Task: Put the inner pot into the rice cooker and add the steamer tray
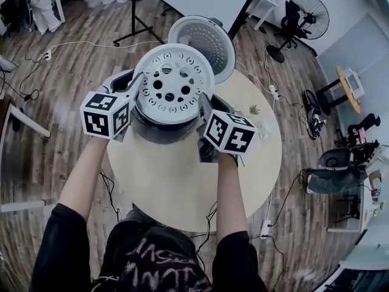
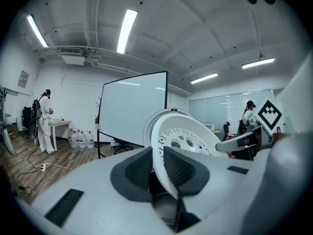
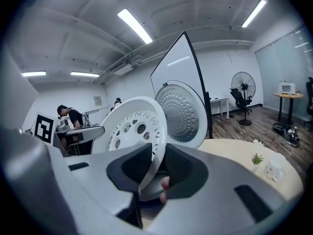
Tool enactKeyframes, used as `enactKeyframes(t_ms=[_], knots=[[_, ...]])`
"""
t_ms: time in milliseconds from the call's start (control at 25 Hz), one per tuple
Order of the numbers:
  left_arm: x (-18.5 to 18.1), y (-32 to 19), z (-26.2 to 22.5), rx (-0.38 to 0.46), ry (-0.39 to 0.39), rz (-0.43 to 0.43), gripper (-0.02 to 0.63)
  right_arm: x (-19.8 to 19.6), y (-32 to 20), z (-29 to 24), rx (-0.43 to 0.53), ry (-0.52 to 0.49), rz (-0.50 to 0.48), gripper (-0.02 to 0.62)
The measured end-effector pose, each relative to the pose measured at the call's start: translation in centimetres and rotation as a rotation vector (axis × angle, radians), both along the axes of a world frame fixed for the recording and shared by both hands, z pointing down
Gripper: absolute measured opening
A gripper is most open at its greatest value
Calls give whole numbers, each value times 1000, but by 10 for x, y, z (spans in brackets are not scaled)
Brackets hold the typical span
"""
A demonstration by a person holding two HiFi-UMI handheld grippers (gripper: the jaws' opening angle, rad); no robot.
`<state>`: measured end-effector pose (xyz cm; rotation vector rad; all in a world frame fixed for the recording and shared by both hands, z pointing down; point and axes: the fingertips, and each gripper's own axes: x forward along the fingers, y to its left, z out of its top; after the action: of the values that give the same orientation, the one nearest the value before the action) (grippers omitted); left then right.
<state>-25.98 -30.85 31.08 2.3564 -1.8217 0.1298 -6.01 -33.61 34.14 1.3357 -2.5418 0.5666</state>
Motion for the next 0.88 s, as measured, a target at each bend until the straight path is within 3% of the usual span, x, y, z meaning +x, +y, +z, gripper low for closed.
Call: enactKeyframes(t_ms=[600,880], knots=[[-19,-45,78,-222,47,22,84,-19,-36,67,-211,190,-46,106],[-20,-55,114,-305,52,44,87,-19,-41,89,-248,263,-51,114]])
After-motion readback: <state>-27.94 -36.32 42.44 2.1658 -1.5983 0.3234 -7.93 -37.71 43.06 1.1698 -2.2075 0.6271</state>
